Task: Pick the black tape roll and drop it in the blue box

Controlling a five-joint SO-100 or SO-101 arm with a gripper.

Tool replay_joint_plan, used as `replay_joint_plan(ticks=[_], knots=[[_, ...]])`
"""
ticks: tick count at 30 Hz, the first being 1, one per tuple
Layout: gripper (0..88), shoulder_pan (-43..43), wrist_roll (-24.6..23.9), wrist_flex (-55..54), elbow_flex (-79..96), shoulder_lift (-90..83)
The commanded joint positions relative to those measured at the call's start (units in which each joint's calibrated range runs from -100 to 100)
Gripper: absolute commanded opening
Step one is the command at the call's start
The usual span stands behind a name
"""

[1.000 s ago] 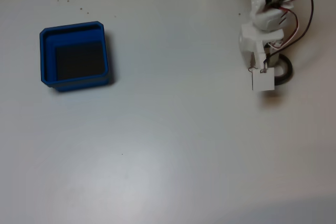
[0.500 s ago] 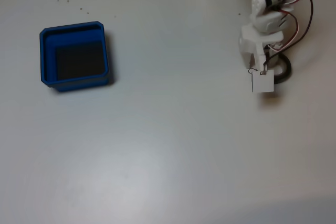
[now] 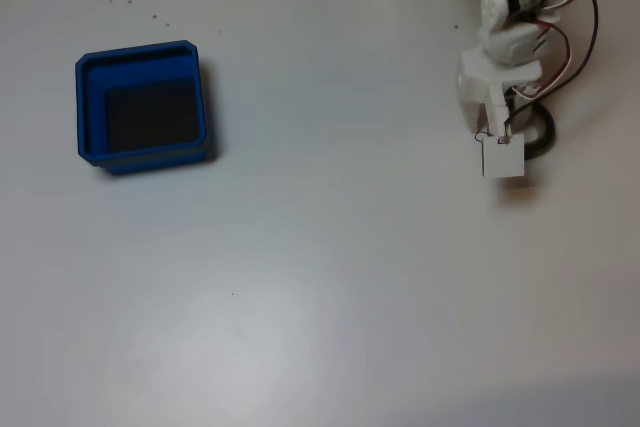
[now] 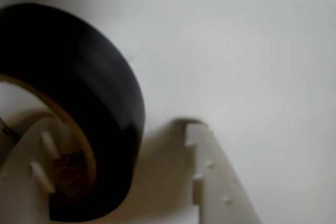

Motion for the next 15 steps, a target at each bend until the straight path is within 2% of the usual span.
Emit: replay_joint_plan(ticks=[1,6,15], knots=[[17.7,-0.46,-0.2,-0.64,-1.96,0.55],[0.0,-0.46,-0.2,-0.55,-1.96,0.38],[1.4,-0.27,-0.2,-0.47,-1.96,0.3]])
